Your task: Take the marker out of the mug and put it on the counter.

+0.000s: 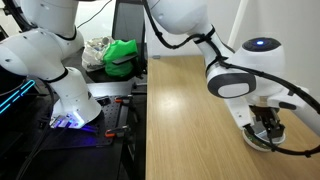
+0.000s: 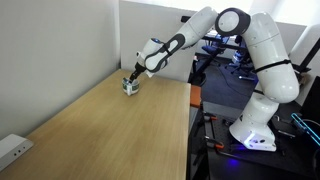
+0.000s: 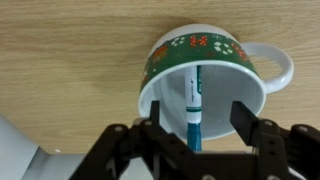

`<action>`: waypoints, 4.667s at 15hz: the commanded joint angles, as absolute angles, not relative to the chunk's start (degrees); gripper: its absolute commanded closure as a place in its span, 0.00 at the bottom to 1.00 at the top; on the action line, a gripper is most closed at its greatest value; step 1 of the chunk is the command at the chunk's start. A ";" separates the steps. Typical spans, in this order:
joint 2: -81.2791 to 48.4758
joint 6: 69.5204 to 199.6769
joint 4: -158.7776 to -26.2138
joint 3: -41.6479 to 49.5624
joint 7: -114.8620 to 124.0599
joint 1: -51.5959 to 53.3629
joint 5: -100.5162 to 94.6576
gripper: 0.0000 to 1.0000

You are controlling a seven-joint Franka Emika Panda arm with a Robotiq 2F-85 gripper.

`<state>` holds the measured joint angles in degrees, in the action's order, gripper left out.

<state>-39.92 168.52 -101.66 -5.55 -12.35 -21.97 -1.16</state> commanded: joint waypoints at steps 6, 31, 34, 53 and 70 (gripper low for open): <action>-43.65 166.35 -97.03 -6.34 -15.89 -22.07 -0.49 0.28; -44.41 166.94 -94.30 -4.91 -15.26 -19.88 -1.23 0.95; -42.72 167.40 -95.53 -4.83 -15.15 -19.86 -1.14 0.95; -22.50 179.26 -116.29 0.11 -13.08 -13.96 -2.79 0.95; -14.59 162.21 -123.57 -22.74 -28.95 -23.37 3.88 0.95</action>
